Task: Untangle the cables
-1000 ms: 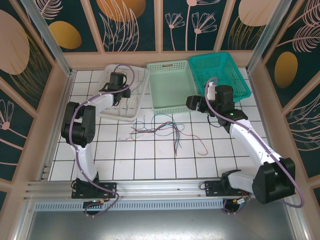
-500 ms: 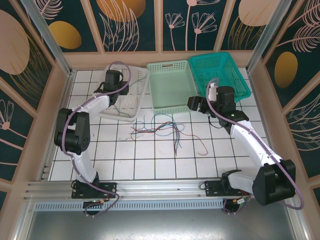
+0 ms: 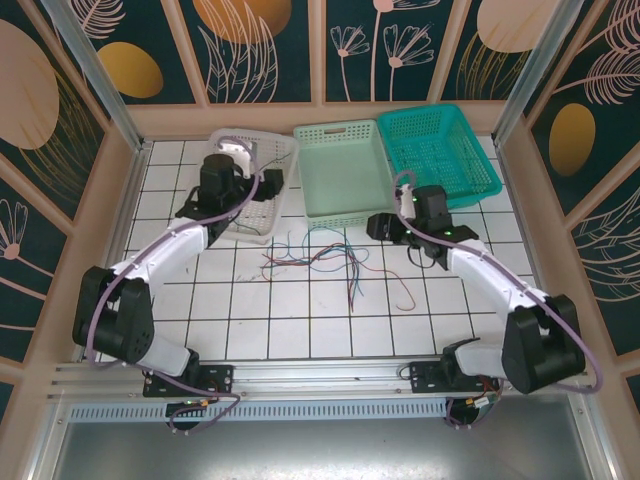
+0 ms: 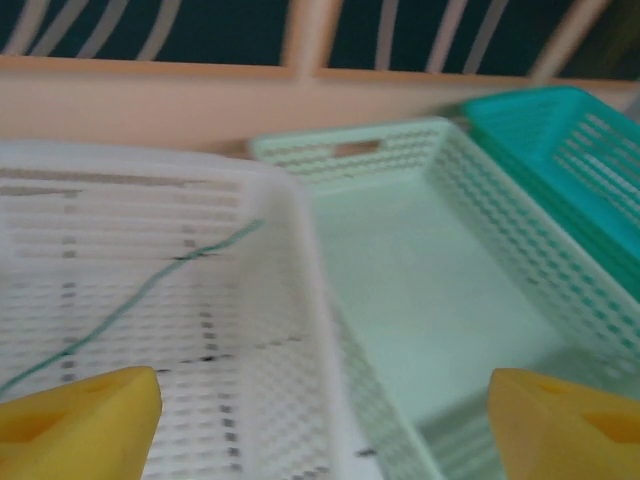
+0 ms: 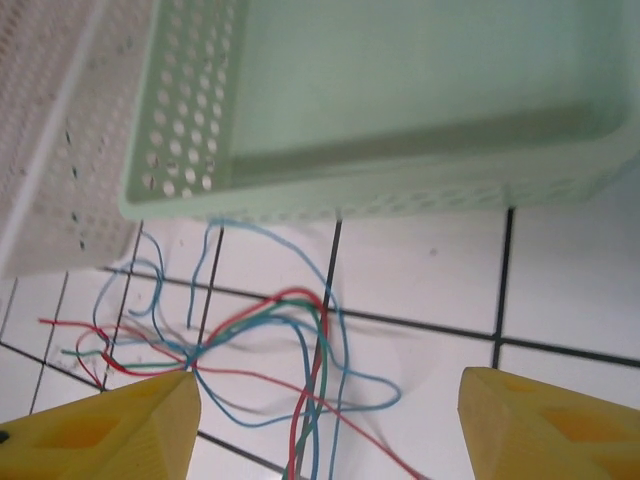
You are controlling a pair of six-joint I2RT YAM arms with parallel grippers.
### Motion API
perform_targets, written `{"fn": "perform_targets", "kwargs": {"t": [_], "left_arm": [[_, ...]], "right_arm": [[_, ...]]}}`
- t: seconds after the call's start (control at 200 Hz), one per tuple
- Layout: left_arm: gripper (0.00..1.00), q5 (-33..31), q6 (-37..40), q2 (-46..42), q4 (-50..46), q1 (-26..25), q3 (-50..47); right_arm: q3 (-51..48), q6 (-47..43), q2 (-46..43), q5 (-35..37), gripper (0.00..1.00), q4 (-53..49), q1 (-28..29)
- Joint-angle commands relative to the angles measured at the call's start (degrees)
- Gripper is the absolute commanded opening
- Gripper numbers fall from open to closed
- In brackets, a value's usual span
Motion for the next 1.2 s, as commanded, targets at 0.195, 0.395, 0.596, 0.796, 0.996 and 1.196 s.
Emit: {"fn": "perform_targets", "kwargs": {"t": [0.195,0.395,0.596,0.796,0.996,1.196], "left_arm": [[0.98,6.6,-6.1,-5.9,6.3,-4.0,-11.3],[0.98,8.7,-6.8,-7.8,5.6,-4.7,-14.0],[0.99,9.6,-8.0,-7.1,7.2,-5.5,-15.4],[0.98,10.4,-8.0,-6.1,7.7,-5.5,-15.1],[0.98,10.8,-8.2,-5.3,8.0,-5.4,-14.8],[0.99,10.7,-8.1,-4.9,8.2,-5.5,-14.9]], "right_arm": [[-0.2,-1.7,6.8,5.1,0.52,-0.6,4.9],[0.2,-2.4,11.1,5.6,0.50,-0.7,5.2],[-0.1,-3.3,12.0,4.6,0.50,-0.2,6.0],[-0.2,-7.5,13.2,6.9,0.38,-1.4,6.3],[1.0,-10.1,15.5,9.6,0.38,-2.4,7.8],[1.4,-10.4,17.3,13.7,0.39,-1.6,7.9]]}}
